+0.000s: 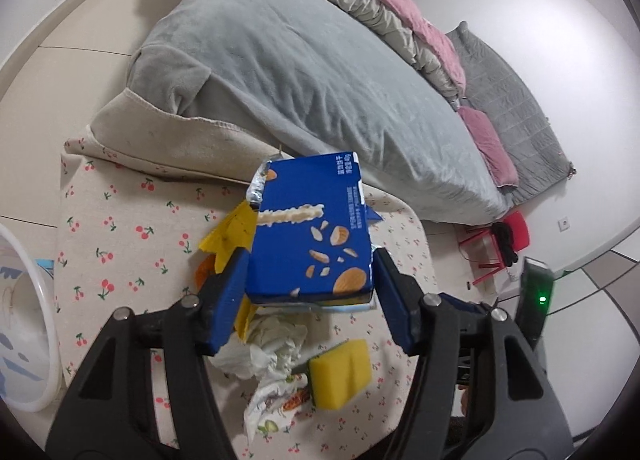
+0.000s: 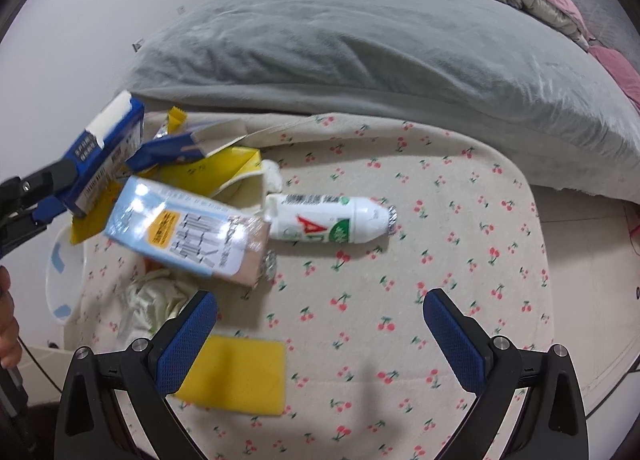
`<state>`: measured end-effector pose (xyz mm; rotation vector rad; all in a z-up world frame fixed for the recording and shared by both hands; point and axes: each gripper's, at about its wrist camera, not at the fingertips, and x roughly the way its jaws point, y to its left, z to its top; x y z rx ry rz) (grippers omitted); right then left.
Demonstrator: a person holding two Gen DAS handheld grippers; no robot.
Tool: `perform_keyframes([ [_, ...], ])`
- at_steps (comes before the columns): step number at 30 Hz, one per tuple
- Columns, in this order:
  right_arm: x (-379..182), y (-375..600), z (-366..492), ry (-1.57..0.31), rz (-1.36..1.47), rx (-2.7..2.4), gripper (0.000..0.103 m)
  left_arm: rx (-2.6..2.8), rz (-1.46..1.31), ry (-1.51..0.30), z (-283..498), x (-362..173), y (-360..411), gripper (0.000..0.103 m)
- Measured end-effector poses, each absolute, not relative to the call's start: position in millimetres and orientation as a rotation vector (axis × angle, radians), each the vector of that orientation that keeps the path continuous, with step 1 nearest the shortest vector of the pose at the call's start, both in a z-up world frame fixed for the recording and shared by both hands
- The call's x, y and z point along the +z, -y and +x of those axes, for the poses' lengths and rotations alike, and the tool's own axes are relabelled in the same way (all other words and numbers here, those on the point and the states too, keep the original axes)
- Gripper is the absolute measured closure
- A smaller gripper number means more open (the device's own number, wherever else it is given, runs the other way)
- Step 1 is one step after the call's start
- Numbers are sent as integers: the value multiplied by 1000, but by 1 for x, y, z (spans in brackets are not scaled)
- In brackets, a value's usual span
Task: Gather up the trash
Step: 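Carry the blue box toward the wastebasket while the right gripper grasps the yellow sponge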
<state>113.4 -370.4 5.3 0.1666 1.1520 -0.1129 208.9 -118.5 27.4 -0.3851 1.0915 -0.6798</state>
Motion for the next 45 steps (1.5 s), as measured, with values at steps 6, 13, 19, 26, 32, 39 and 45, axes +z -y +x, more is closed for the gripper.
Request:
perform_keyframes([
  [6, 2, 361, 108, -1177, 177, -80, 0, -696, -406, -1111, 196, 29, 104, 40],
  [13, 3, 358, 105, -1180, 175, -79, 0, -612, -374, -1146, 184, 21, 79, 40],
  [19, -4, 351, 102, -1218, 233, -15, 0, -546, -304, -1154, 170, 13, 62, 40],
  [26, -29, 331, 99, -1320, 267, 79, 0, -504, -253, -1146, 156, 7, 43, 40],
  [32, -50, 320, 104, -1390, 263, 88, 0, -471, -247, -1150, 149, 2, 28, 40],
  [39, -67, 316, 106, -1419, 295, 79, 0, -438, -261, -1146, 143, 0, 8, 40],
  [45, -50, 317, 105, -1349, 333, 88, 13, -403, -263, -1123, 138, 2, -11, 40],
])
